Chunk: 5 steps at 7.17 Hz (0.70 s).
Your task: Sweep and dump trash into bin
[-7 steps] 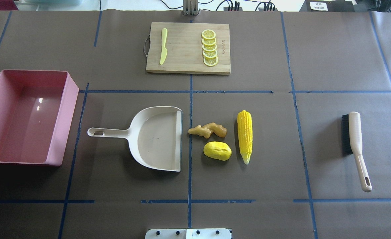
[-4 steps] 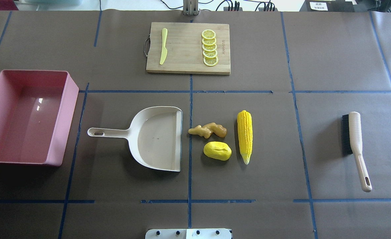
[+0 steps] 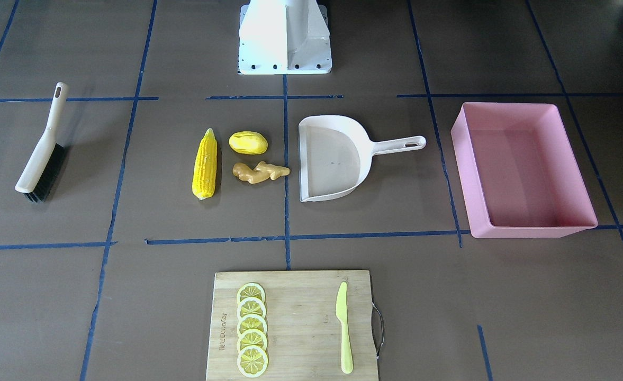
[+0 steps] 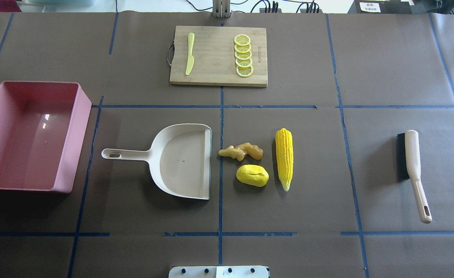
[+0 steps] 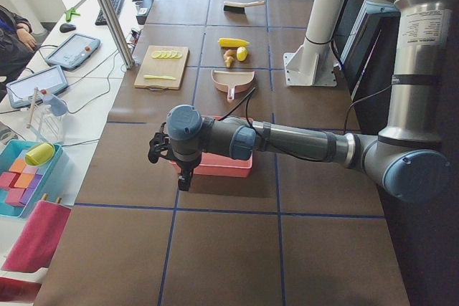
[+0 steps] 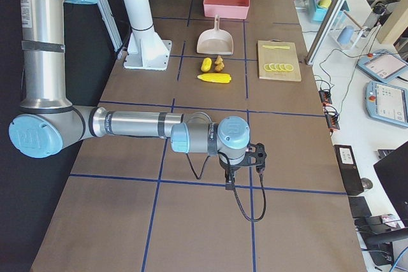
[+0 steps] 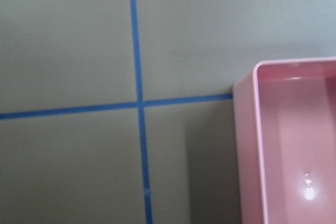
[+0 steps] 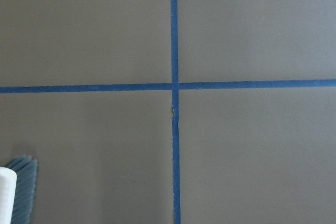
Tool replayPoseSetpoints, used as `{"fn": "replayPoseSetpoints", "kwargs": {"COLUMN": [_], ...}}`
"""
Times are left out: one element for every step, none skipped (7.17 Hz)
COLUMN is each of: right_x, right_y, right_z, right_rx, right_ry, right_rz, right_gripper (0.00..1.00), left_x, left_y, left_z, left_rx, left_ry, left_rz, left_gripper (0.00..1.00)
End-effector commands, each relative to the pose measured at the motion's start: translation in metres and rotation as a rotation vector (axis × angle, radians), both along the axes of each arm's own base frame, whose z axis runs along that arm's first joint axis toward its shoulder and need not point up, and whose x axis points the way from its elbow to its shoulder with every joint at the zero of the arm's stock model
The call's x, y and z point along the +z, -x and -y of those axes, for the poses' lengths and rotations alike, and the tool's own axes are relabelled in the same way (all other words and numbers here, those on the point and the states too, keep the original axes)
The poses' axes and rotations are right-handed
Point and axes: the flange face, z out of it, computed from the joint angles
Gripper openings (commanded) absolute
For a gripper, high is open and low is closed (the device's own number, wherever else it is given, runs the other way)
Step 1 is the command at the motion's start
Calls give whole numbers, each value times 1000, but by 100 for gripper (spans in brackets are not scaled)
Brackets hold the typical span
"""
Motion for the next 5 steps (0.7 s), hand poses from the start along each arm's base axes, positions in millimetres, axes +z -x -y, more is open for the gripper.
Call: {"fn": "replayPoseSetpoints", "kwargs": {"right_x": [-33,-29,-39,-47,-57], "right_y": [0,7,14,24,40], "right_z": [4,2,3,3,4], "right_rx": [-1,-4,20,26,21], "right_ry": [-62,-47,-27,-6,10], "right_rz": [-2,4,22,65,74], "right_gripper": [100,100,100,100,100], "left_x": [-55,-75,-94,-112,-140], "left_y": [-36,-63,-101,-107,-110], "left_z": [32,39,44,55,59], "left_rx": [70,115,169,154,151], "left_ry": [-113,-158,-208,-256,-300], "left_rz": [1,17,67,134,131], "left_gripper": [100,100,100,100,100]}}
